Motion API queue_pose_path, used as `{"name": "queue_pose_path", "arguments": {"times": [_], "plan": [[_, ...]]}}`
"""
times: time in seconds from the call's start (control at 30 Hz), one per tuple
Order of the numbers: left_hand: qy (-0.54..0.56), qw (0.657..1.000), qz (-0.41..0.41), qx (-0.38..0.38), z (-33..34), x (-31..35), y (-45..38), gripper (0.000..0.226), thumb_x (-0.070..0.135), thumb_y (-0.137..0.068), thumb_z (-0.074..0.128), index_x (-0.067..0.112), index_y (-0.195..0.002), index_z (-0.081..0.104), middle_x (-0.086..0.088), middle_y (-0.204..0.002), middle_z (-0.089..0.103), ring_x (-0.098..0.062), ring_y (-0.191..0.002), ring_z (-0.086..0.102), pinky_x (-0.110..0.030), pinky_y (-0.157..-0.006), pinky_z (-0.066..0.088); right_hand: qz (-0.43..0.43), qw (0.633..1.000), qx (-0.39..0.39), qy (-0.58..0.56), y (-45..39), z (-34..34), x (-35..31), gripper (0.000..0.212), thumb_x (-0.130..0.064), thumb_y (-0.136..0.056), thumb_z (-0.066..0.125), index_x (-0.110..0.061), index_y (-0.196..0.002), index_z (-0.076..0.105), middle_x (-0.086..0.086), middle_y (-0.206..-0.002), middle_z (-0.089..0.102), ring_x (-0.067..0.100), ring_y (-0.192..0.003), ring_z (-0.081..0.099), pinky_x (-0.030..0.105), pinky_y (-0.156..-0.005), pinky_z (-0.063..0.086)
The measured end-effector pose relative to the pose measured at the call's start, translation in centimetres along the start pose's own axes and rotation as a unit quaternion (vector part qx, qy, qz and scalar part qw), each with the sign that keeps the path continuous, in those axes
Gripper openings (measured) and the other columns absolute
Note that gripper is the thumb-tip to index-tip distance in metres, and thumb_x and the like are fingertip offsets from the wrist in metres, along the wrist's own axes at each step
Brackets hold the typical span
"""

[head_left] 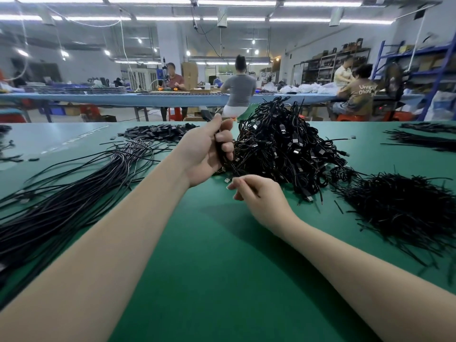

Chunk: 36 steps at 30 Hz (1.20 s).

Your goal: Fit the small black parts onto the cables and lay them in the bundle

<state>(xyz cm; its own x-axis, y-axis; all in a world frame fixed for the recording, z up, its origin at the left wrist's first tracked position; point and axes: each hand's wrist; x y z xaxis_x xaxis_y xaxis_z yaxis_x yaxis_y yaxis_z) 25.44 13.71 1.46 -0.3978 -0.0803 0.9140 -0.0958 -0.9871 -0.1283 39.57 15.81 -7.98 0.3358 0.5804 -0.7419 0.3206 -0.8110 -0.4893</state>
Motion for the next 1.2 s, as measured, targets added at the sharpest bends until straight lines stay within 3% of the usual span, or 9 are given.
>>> {"name": "queue_pose_path", "arguments": {"times": [0.13, 0.27, 0.37, 0.57, 0.77, 0.9, 1.0, 1.13, 1.2], "plan": [[0.027, 0.999, -0.012, -0.023, -0.1, -0.1, -0.1, 0.033, 0.032, -0.105, 0.030, 0.019, -0.079, 0.046, 0.011, -0.051, 0.032, -0.004, -0.042, 0.032, -0.017, -0.044, 0.032, 0.083, 0.994, 0.048, -0.049, -0.4, -0.6, 0.6, 0.020, -0.027, -0.099, 0.048, -0.027, -0.098, 0.068, -0.001, -0.088, 0.073, 0.031, -0.065, 0.056, 0.038, -0.061, 0.047], [-0.036, 0.995, -0.072, -0.061, 0.4, -2.0, -0.2, 0.034, 0.035, -0.105, 0.029, 0.019, -0.078, 0.044, 0.011, -0.053, 0.038, -0.004, -0.043, 0.036, -0.016, -0.044, 0.035, 0.165, 0.931, -0.005, -0.324, -1.1, -0.5, -0.7, 0.025, -0.035, -0.099, 0.048, -0.021, -0.087, 0.064, -0.004, -0.070, 0.070, 0.015, -0.068, 0.067, 0.027, -0.068, 0.049], [-0.098, 0.989, -0.104, -0.034, 0.3, -3.2, -0.3, 0.034, 0.033, -0.105, 0.031, 0.018, -0.079, 0.047, 0.006, -0.060, 0.049, -0.008, -0.051, 0.049, -0.019, -0.054, 0.045, 0.194, 0.912, -0.033, -0.361, -0.9, 0.1, -0.8, 0.021, -0.025, -0.098, 0.052, -0.016, -0.081, 0.060, -0.002, -0.069, 0.064, 0.012, -0.058, 0.066, 0.027, -0.065, 0.050], [-0.268, 0.959, -0.071, 0.055, -0.6, -3.7, -0.8, 0.030, 0.034, -0.102, 0.043, 0.018, -0.082, 0.060, 0.004, -0.076, 0.058, -0.012, -0.068, 0.057, -0.028, -0.075, 0.041, 0.194, 0.936, -0.021, -0.293, -0.8, 0.0, -0.2, 0.020, -0.019, -0.100, 0.048, -0.019, -0.088, 0.065, -0.001, -0.076, 0.058, 0.010, -0.053, 0.055, 0.029, -0.067, 0.052], [-0.230, 0.971, -0.053, 0.031, -0.5, -4.2, -0.4, 0.027, 0.023, -0.102, 0.042, 0.018, -0.084, 0.062, -0.002, -0.101, 0.067, -0.013, -0.079, 0.056, -0.033, -0.100, 0.037, 0.191, 0.938, -0.048, -0.284, -0.8, 0.0, -0.4, 0.028, -0.031, -0.104, 0.035, -0.021, -0.092, 0.058, 0.001, -0.081, 0.047, 0.014, -0.050, 0.048, 0.030, -0.060, 0.046], [-0.265, 0.963, -0.039, 0.026, 0.0, -4.4, -0.2, 0.027, 0.025, -0.102, 0.044, 0.018, -0.085, 0.063, -0.001, -0.100, 0.063, -0.015, -0.092, 0.052, -0.029, -0.095, 0.040, 0.140, 0.962, -0.086, -0.218, -0.4, -0.1, -0.1, 0.028, -0.049, -0.096, 0.046, -0.024, -0.088, 0.056, -0.003, -0.076, 0.047, 0.013, -0.056, 0.051, 0.030, -0.062, 0.047], [-0.259, 0.964, -0.049, 0.024, 0.3, -4.5, -0.1, 0.025, 0.025, -0.101, 0.046, 0.020, -0.084, 0.065, 0.001, -0.098, 0.058, -0.015, -0.099, 0.050, -0.032, -0.101, 0.039, 0.089, 0.979, -0.097, -0.154, -0.2, 0.3, -0.2, 0.021, -0.041, -0.094, 0.055, -0.023, -0.086, 0.051, -0.003, -0.071, 0.043, 0.013, -0.064, 0.047, 0.024, -0.058, 0.045], [-0.279, 0.959, -0.027, 0.049, 1.2, -5.3, -0.3, 0.026, 0.025, -0.102, 0.043, 0.020, -0.083, 0.060, 0.003, -0.090, 0.053, -0.007, -0.087, 0.047, -0.020, -0.075, 0.037, 0.063, 0.993, -0.070, -0.070, -0.4, 0.6, -0.4, 0.027, -0.032, -0.099, 0.045, -0.013, -0.080, 0.043, 0.002, -0.067, 0.040, 0.017, -0.063, 0.041, 0.030, -0.057, 0.037], [-0.289, 0.955, -0.015, 0.060, 1.4, -5.8, -0.6, 0.026, 0.026, -0.103, 0.042, 0.021, -0.084, 0.059, 0.003, -0.090, 0.054, -0.008, -0.087, 0.048, -0.020, -0.075, 0.038, 0.056, 0.997, -0.055, -0.029, -0.3, 0.7, -0.4, 0.029, -0.027, -0.100, 0.038, -0.013, -0.075, 0.040, 0.001, -0.064, 0.044, 0.016, -0.058, 0.041, 0.029, -0.055, 0.032]]}}
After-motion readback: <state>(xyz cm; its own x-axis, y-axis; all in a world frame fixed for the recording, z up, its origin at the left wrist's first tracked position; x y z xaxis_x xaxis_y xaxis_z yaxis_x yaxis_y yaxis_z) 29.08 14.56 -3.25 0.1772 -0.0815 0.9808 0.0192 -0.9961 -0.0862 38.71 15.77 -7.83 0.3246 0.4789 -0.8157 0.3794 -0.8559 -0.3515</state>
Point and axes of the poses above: each hand's wrist, its own y-axis away from the middle knuckle, its own z-axis out of the palm, x = y × z
